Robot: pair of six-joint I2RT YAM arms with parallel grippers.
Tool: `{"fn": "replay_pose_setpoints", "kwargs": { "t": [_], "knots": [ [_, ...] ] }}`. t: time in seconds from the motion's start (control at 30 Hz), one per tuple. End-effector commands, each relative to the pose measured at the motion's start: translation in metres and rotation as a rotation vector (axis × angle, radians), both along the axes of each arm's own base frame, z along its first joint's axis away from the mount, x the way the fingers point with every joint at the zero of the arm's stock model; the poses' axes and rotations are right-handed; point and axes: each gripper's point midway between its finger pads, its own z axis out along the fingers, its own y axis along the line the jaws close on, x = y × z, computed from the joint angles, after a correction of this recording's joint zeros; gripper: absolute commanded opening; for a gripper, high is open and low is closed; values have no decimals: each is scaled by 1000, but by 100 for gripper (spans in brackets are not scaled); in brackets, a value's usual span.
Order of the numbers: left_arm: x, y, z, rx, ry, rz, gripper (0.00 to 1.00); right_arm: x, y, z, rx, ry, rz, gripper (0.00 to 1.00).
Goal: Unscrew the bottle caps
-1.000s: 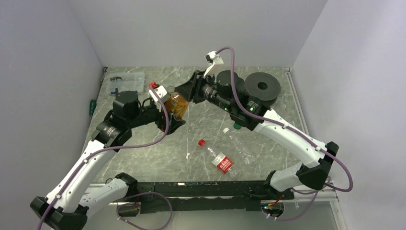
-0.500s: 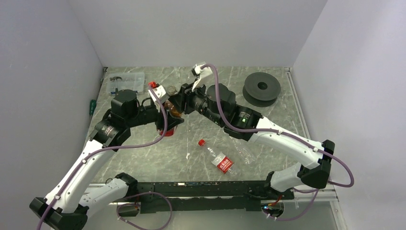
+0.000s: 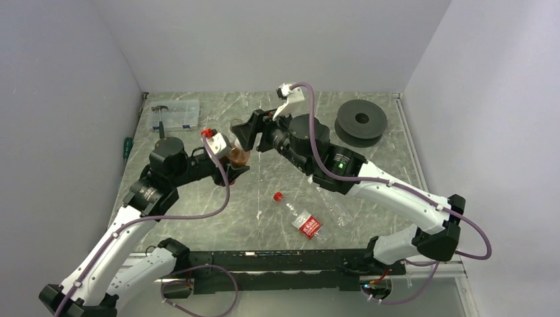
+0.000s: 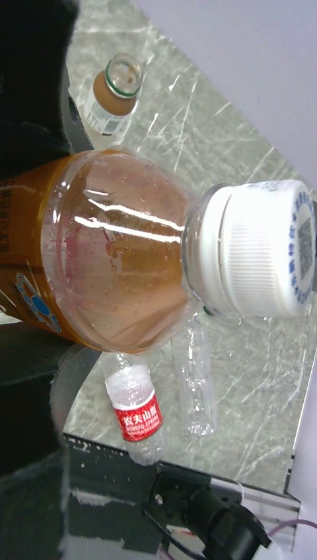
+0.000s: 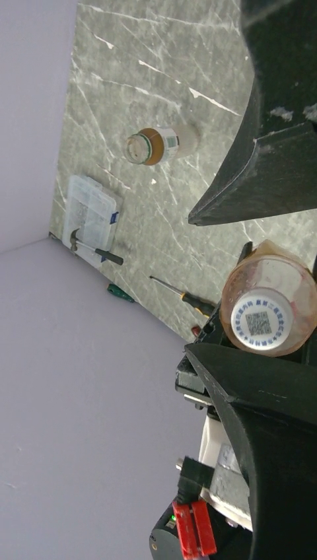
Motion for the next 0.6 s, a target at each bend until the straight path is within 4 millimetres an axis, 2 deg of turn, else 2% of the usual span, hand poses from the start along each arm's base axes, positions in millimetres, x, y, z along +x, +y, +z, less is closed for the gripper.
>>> {"fn": "replay_pose_setpoints", "kwargs": {
  "t": [0.0, 0.17, 0.4, 0.57],
  "knots": [
    [2, 0, 28, -22, -260, -33, 44, -15, -8, 28, 125, -46, 49, 68],
    [10, 1, 26, 4, -284, -17, 37, -20, -3, 26, 124, -52, 79, 68],
    [13, 1, 25, 13, -280, -8, 38, -26, 3, 28, 128, -68, 111, 67],
    [20, 3, 26, 8, -242, 28, 38, -23, 6, 18, 107, -51, 94, 61]
  ]
}}
